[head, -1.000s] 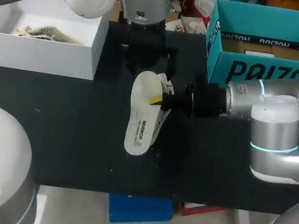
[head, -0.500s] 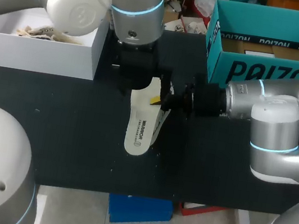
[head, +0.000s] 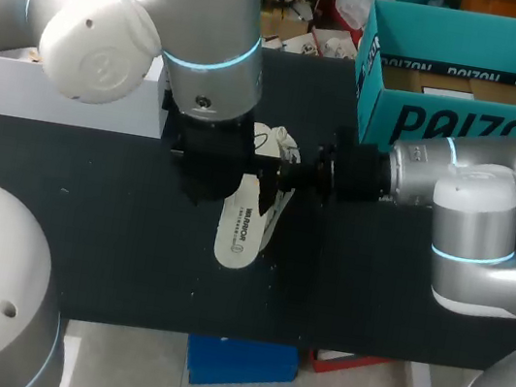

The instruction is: Take the shoe out of the shoebox, open the shoe tongue, remove and reinsert the insole, then place the shoe into the shoebox

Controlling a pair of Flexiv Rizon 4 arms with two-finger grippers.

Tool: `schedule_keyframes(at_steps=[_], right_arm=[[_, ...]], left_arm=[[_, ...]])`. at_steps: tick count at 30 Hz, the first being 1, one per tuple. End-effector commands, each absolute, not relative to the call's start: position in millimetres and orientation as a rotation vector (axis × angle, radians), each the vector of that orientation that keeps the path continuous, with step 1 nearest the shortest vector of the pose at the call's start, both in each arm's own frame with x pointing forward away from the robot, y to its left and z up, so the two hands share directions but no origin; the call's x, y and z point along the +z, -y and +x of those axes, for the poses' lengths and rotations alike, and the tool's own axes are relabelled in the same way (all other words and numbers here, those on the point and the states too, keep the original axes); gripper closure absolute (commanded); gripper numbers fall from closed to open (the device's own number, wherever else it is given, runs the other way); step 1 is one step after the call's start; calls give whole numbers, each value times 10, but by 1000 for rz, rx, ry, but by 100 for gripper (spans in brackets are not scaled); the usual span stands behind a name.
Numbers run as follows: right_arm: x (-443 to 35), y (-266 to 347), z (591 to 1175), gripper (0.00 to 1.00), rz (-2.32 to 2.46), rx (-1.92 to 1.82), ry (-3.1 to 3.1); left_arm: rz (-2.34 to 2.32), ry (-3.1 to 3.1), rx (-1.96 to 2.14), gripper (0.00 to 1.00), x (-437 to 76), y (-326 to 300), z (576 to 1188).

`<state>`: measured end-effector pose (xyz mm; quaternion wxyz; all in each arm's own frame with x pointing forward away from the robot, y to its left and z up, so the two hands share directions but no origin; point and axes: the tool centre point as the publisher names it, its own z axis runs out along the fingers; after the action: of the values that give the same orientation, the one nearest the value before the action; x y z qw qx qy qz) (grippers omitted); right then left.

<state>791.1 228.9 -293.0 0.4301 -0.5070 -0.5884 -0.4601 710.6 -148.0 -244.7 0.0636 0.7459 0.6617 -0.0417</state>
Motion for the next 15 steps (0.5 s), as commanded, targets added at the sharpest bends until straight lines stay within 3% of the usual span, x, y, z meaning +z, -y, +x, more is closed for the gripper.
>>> schedule_keyframes(at_steps=[1, 15], right_arm=[[-2934, -2298, 7910, 100, -1266, -1147, 1469], [-2934, -2298, 7910, 100, -1266, -1147, 1469]], left_arm=[[2212, -1979, -78, 0, -2458, 1397, 6976], [1868, -1631, -629, 0, -2350, 1179, 6921]])
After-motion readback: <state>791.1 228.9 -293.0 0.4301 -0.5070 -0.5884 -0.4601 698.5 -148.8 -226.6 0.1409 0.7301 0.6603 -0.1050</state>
